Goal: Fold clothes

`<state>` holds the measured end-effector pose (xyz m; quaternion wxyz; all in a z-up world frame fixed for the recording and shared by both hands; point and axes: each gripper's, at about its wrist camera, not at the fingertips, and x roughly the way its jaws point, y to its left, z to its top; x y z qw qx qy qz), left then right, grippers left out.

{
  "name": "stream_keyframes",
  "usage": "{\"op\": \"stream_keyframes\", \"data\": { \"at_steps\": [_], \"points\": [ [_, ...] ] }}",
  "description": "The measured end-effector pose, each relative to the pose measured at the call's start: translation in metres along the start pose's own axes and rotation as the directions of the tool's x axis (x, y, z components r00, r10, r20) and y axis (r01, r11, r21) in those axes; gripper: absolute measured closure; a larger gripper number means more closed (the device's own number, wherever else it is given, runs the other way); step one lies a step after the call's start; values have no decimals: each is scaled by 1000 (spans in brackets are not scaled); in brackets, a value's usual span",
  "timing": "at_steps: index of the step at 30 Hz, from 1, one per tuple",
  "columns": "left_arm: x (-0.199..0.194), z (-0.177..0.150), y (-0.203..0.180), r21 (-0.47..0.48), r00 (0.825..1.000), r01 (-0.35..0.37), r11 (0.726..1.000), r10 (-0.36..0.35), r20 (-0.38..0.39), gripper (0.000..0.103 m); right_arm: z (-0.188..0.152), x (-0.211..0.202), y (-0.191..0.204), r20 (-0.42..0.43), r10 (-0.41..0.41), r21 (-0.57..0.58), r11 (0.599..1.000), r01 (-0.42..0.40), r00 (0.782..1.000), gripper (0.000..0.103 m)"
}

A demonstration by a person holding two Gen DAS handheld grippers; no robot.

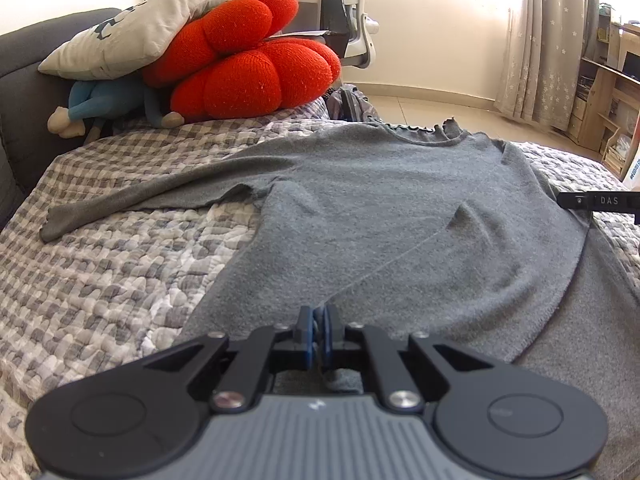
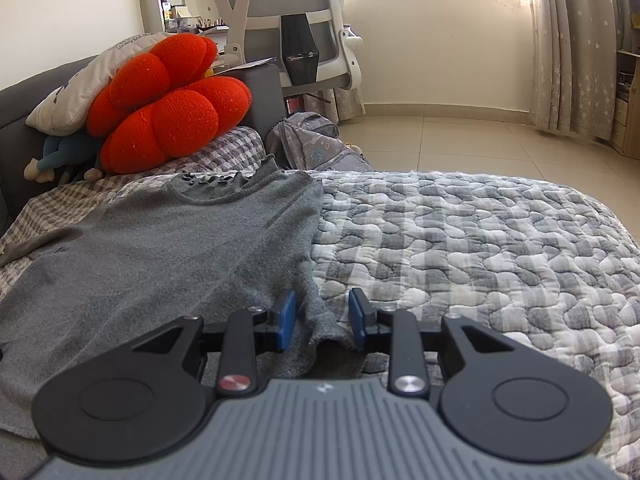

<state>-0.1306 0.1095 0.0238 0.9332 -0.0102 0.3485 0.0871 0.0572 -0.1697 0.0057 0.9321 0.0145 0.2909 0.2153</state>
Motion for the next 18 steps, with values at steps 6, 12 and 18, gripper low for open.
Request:
{"op": "stream_keyframes", "data": {
  "at_steps": [6, 12, 18],
  "points": [
    [-16, -3, -3, 19, 1000, -2, 1000, 1, 17, 98, 0, 0, 1, 0, 3, -7, 1000, -3, 1000, 66],
    [-24, -2, -3, 33, 999, -18, 999, 17, 33, 98, 0, -1, 2, 1, 4, -11, 1000, -4, 1000, 63],
    [-15, -8, -5, 45, 999, -34, 998, 34, 4, 98, -2, -3, 5, -2, 26, -29, 999, -26, 1000, 45]
  ]
}}
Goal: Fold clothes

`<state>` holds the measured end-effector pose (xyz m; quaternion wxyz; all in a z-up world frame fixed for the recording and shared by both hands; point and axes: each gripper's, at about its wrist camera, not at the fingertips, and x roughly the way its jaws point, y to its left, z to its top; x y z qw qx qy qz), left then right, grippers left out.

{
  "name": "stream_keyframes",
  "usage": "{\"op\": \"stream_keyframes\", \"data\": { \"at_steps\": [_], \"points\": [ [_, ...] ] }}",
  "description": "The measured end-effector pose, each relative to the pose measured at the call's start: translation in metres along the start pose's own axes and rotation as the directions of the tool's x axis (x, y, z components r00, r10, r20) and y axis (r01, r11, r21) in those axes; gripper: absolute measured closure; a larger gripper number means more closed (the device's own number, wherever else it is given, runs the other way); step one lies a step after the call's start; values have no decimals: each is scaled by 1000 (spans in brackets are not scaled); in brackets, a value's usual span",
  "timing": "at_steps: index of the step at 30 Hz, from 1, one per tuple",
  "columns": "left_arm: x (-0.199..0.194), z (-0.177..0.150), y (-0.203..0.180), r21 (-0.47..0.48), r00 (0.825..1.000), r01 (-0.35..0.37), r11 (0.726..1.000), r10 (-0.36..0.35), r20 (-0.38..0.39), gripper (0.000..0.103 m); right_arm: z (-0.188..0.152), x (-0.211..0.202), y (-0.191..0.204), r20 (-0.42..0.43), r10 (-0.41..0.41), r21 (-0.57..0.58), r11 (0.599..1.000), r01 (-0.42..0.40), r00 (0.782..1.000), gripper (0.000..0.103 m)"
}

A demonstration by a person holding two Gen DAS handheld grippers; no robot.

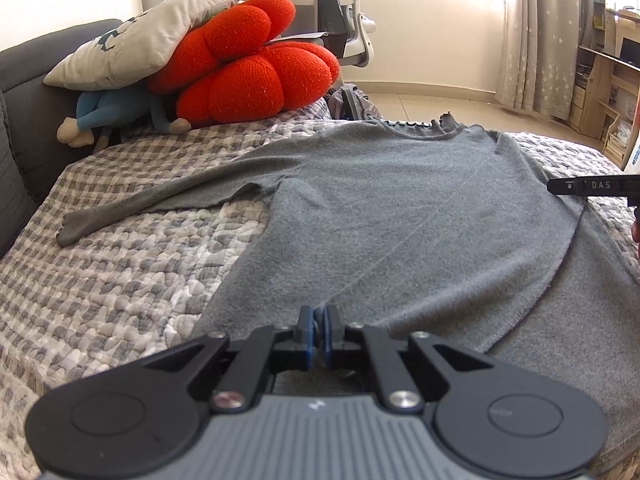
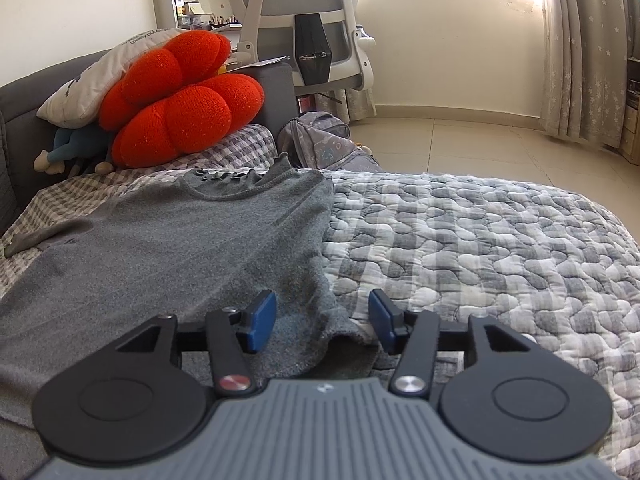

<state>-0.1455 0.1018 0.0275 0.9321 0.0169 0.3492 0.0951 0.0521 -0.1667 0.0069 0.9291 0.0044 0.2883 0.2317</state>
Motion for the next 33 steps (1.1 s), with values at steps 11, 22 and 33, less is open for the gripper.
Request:
{"op": "stream_keyframes", "data": {
  "at_steps": [11, 22, 33],
  "points": [
    [1, 3, 9, -32, 1000, -3, 999, 3, 0, 98, -4, -12, -16, 16, 115, 90, 989, -116, 993, 33],
    [7, -1, 13, -64, 1000, 7, 998, -7, -8, 98, -6, -17, -30, 56, 62, 186, 980, -71, 997, 59],
    [0, -2, 13, -67, 1000, 7, 998, -6, 20, 98, -7, -19, -30, 56, 36, 187, 981, -46, 998, 63]
  ]
}}
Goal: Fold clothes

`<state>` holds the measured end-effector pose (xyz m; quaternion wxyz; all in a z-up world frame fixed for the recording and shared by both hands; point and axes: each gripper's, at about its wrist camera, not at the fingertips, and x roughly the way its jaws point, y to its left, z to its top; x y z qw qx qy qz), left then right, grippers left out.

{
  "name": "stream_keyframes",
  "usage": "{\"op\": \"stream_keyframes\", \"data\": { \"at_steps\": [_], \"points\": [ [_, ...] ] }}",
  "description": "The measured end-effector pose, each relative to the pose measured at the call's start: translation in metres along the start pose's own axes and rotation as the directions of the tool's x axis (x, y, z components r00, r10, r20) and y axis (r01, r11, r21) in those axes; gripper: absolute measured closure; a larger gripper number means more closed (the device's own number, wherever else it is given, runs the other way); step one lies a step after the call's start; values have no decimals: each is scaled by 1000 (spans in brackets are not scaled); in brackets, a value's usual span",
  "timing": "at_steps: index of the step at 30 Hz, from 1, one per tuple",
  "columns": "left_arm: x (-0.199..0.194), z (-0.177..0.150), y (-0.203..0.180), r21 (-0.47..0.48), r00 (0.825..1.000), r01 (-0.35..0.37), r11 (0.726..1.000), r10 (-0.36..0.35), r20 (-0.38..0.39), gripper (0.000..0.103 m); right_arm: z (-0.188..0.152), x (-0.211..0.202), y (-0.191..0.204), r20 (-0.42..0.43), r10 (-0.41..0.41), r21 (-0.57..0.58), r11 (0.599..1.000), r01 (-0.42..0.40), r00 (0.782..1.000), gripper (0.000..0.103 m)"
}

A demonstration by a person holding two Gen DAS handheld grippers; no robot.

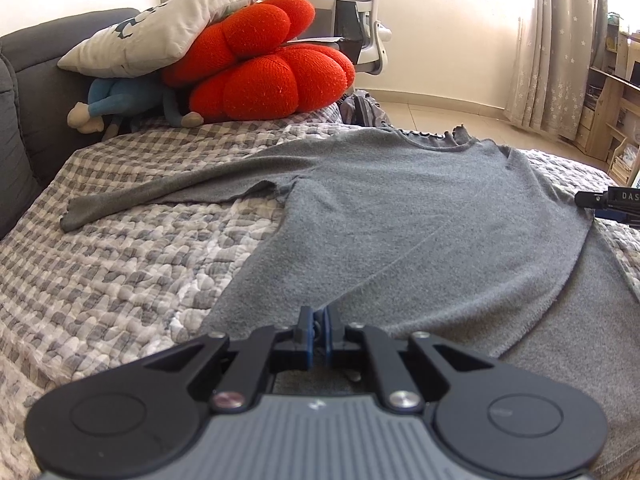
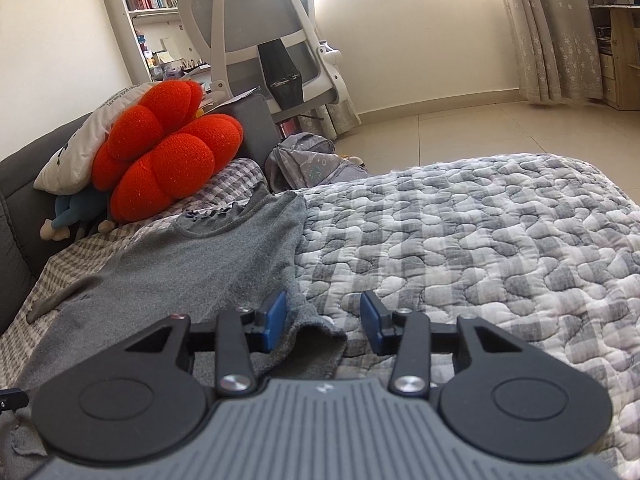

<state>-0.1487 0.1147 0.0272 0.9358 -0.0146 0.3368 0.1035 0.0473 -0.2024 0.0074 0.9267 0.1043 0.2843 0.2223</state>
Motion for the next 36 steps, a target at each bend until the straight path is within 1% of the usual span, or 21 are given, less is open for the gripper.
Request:
{"op": "stream_keyframes", "data": {
  "at_steps": [4, 5, 7, 8, 11, 13, 15, 17, 18, 19, 20, 21, 23, 25, 26, 27, 28, 31, 34, 36],
  "points": [
    [0, -2, 0, 1, 1000, 1, 1000, -1, 8, 98, -1, 3, 11, -23, -27, -67, 997, 25, 999, 67],
    [1, -3, -1, 3, 1000, 0, 1000, 0, 4, 98, -2, 3, 13, -24, -37, -82, 996, 35, 999, 73],
    [5, -6, -3, 9, 1000, 4, 1000, -4, -11, 98, -3, 3, 16, -22, -47, -103, 994, 44, 999, 93],
    [5, -7, -5, 18, 1000, 1, 1000, -1, -7, 98, -4, 3, 18, -20, -50, -111, 993, 48, 999, 96],
    [2, -5, -2, 17, 1000, 9, 1000, -9, 4, 98, -4, -3, 19, -4, -78, -116, 990, 77, 997, 97],
    [1, -2, 0, 13, 1000, 20, 1000, -21, 9, 97, -1, -12, 13, 15, -85, -77, 993, 86, 996, 98],
    [1, 0, -3, 30, 999, 30, 999, -31, 16, 97, 3, -22, 13, 33, -92, -54, 994, 94, 995, 98],
    [6, -2, -8, 48, 999, 38, 998, -38, 9, 97, 5, -24, 20, 46, -143, -101, 984, 147, 989, 98],
    [9, -3, -9, 50, 999, 41, 998, -41, 2, 97, 5, -18, 23, 36, -172, -130, 976, 175, 984, 98],
    [10, -4, -11, 51, 999, 40, 998, -39, -3, 97, 3, -8, 22, 5, -188, -139, 972, 187, 982, 98],
    [11, -5, -12, 60, 999, 34, 998, -34, 2, 97, 0, 0, 20, -6, -187, -141, 973, 184, 982, 98],
    [11, -5, -12, 66, 999, 31, 997, -32, 5, 97, -4, 7, 18, -17, -186, -143, 973, 181, 983, 97],
    [10, -5, -9, 59, 999, 38, 998, -38, 4, 97, -2, 4, 17, -13, -167, -140, 977, 164, 986, 95],
    [10, -4, -5, 50, 999, 43, 998, -43, -1, 97, -4, 3, 12, -16, -144, -120, 983, 141, 989, 86],
    [10, -4, -3, 48, 999, 46, 998, -46, -4, 96, -3, 0, 7, -18, -120, -99, 988, 118, 993, 80],
    [10, -3, -1, 45, 999, 49, 998, -49, -7, 96, -2, -2, 5, -19, -106, -81, 991, 104, 994, 65],
    [9, -3, 0, 41, 999, 51, 998, -50, -8, 95, -2, -4, 2, -15, -94, -60, 994, 93, 995, 60],
    [6, -3, 5, 30, 998, 57, 998, -57, -13, 92, -2, -8, -4, -6, -62, -20, 998, 62, 998, 58],
    [2, -1, 12, 18, 997, 73, 997, -73, -12, 92, 6, -6, -8, -34, -7, -6, 1000, 7, 999, 56],
    [2, 2, 16, 7, 996, 86, 996, -86, -16, 92, 19, -1, -9, -36, -16, -17, 1000, 16, 999, 56]
  ]
}}
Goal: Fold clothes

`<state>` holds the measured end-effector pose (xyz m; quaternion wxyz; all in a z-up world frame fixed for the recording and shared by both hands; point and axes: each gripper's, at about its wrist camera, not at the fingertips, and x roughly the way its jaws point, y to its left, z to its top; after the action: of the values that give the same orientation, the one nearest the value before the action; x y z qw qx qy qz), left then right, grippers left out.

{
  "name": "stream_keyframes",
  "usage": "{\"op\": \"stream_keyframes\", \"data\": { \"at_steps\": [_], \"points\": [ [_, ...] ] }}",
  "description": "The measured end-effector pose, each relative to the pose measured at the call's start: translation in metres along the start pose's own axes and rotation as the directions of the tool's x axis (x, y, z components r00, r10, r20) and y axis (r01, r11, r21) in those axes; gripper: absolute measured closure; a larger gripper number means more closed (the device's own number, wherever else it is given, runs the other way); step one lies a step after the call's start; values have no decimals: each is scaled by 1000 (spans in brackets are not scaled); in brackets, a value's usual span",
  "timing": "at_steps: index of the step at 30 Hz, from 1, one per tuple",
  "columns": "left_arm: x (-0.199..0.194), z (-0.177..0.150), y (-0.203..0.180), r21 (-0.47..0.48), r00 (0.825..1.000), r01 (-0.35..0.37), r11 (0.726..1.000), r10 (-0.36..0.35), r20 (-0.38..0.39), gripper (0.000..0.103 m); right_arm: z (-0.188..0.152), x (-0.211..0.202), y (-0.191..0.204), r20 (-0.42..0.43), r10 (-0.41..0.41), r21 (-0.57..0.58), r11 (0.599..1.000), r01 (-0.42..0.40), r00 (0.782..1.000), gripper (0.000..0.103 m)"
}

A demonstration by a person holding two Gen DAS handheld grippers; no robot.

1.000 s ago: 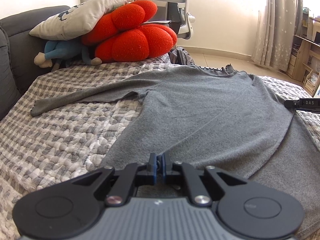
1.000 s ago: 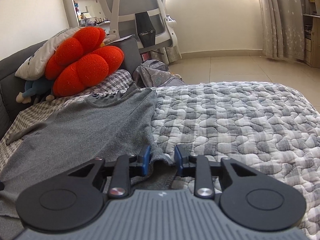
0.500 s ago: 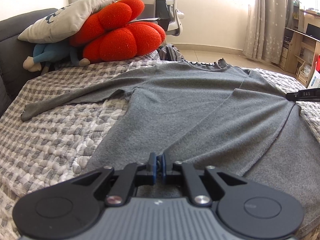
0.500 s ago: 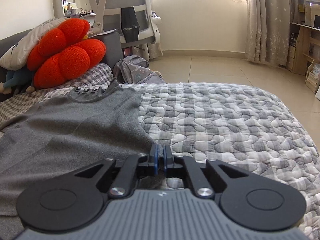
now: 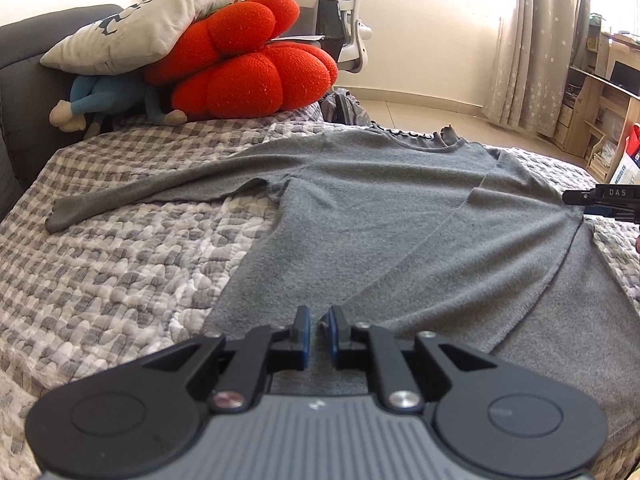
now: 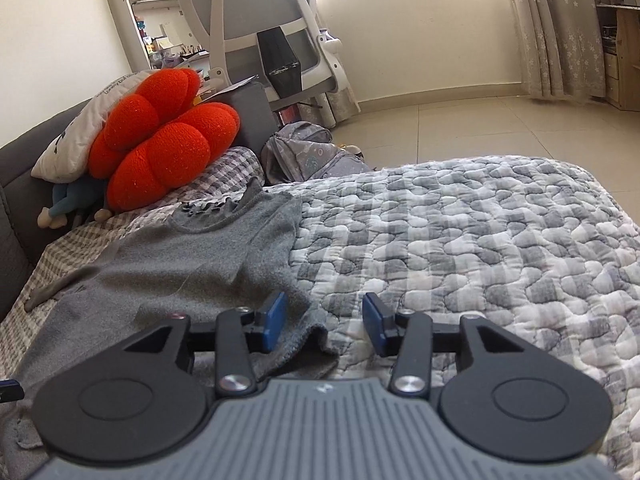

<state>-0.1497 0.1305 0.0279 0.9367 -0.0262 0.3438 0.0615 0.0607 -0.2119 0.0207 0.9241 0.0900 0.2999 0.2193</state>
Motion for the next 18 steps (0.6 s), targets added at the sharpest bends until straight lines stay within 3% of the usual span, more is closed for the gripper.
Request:
{"op": "stream_keyframes", "data": {
  "at_steps": [8, 14, 15, 16, 18],
  "points": [
    [15, 1, -1, -4, 999, 40, 999, -40, -14, 92, 79, 61, 16, -53, 3, -79, 997, -7, 999, 56],
    [19, 1, 8, -5, 997, 72, 997, -72, -6, 92, 82, 124, 36, -171, -49, -176, 984, 19, 984, 57],
    [18, 1, 9, -2, 997, 78, 997, -78, -3, 92, 76, 131, 40, -194, -53, -208, 978, 12, 979, 80],
    [17, 1, 10, -2, 997, 82, 997, -82, -1, 92, 73, 133, 49, -179, -80, -268, 963, 29, 981, 93],
    [17, 0, 13, -10, 996, 93, 996, -93, 0, 92, 69, 135, 63, -148, -131, -372, 926, 67, 980, 97]
  ]
}}
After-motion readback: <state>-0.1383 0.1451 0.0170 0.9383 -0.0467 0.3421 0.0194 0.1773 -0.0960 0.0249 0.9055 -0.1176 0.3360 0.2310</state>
